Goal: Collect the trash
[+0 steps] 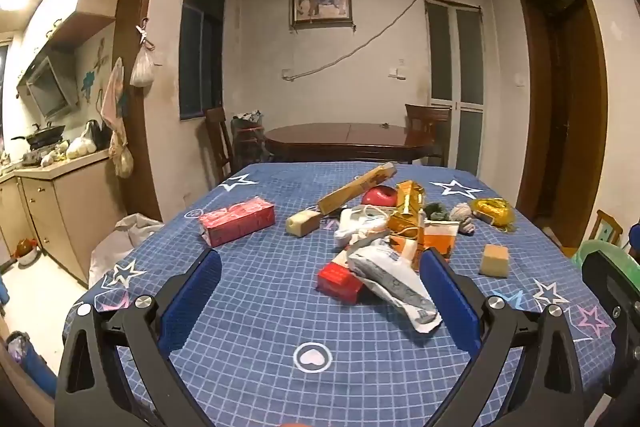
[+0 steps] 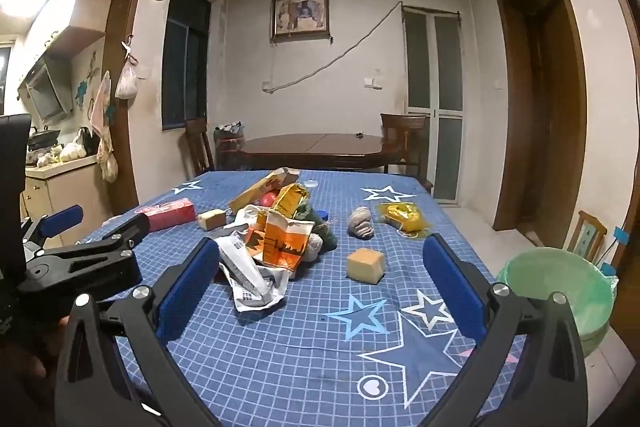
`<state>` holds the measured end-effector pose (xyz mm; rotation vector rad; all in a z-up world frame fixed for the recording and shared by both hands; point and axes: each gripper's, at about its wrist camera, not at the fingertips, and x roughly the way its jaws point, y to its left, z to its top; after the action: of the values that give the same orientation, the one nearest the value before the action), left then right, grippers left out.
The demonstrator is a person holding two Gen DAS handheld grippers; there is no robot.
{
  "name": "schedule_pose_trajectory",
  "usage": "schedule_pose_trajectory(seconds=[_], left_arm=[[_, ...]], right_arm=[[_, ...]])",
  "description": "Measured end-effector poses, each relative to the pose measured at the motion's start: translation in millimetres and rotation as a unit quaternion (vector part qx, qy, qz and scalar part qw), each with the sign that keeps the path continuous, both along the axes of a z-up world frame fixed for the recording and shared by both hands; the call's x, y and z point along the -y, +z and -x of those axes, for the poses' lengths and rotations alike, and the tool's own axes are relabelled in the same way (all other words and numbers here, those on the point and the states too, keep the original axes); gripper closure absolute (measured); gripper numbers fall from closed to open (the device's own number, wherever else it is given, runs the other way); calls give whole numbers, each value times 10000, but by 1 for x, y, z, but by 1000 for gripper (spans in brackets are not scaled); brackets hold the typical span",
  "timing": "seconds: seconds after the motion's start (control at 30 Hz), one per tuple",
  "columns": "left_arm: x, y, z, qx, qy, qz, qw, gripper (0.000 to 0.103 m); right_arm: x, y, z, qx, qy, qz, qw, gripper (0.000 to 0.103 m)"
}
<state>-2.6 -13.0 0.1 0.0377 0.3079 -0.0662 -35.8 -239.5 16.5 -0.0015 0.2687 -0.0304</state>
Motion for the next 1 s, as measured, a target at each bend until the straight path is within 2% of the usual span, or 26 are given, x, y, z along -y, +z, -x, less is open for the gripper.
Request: schedule_pose_trajectory(seconds=[0.07, 0.33, 0.53, 1.0], left_arm=[[5, 0, -1, -44, -62, -56, 10000, 4], [17, -5, -7, -132, -96, -241, 9996, 4], [15, -7, -11, -209, -31, -288, 9994, 4], [11, -14, -13, -294, 35, -283, 9992, 4]], right_arm=[[0, -6, -2, -61, -139, -23, 9999, 5], [12, -11, -6, -132, -70, -332, 9993, 5], [6, -18, -12, -270, 13, -248, 9993, 5], [2, -15, -9, -181, -28, -247, 9995, 5]])
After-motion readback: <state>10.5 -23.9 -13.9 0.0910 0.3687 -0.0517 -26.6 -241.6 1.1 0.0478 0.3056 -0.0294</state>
